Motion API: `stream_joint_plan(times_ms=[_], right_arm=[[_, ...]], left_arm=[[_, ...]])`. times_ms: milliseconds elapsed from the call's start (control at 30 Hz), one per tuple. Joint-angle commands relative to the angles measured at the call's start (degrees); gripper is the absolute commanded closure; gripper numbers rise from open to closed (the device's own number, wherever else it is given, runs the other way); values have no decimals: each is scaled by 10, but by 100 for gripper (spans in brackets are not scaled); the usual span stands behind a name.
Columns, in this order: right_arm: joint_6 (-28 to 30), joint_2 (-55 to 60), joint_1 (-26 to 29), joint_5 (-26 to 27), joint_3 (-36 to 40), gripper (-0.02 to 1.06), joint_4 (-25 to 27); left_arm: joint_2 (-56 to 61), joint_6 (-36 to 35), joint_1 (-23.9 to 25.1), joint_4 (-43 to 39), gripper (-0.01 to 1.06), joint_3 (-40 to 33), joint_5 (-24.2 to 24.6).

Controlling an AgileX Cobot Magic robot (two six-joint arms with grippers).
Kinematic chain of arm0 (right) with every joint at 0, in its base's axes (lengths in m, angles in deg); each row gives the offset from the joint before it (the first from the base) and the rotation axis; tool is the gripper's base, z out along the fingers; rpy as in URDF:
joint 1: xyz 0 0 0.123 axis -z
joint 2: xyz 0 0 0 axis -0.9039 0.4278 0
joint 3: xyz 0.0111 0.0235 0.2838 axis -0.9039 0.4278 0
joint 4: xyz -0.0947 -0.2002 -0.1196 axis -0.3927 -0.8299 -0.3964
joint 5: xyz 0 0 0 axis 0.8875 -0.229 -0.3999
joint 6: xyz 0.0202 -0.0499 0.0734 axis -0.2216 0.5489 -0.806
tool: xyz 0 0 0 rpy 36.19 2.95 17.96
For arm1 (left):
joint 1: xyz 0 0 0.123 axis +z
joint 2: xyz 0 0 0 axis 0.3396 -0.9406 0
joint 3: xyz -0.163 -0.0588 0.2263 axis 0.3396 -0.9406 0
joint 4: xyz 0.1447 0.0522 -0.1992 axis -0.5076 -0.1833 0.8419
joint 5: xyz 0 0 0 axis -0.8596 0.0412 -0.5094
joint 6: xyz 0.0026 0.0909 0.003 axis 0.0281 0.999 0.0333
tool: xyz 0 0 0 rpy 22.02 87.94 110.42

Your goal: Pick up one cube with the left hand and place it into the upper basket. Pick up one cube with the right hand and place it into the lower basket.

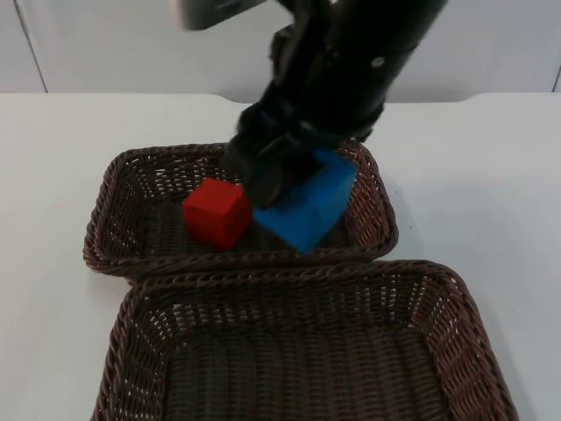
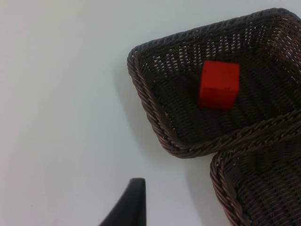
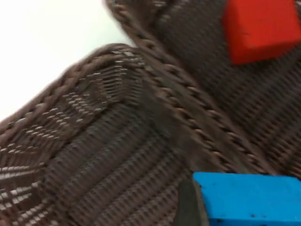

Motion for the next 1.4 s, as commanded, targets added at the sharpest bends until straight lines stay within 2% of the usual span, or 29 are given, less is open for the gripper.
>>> stream_joint_plan(times_ms=[0,167,333,733,1133,1367], right_arm=[[7,-8,-17,5,-5,105,-8],[7,-8,-40,14,5,105,-14],[7,-8,-47,47,47,105,-14],[7,-8,-73,151,152,105,-14],[5,-8,-73,258,247,105,-14],[5,-7,-73,281,265,105,-14]], left_arm=[[2,-3,-1,-2,7,-2,-1],[2,-3,-1,-2,7,-2,-1],[2,-3,-1,-2,7,-2,-1],[2,-3,-1,-4,7,-2,-2],[2,-3,-1,-4,7,-2,-3],[2,-3,-1,-4,7,-2,-3]])
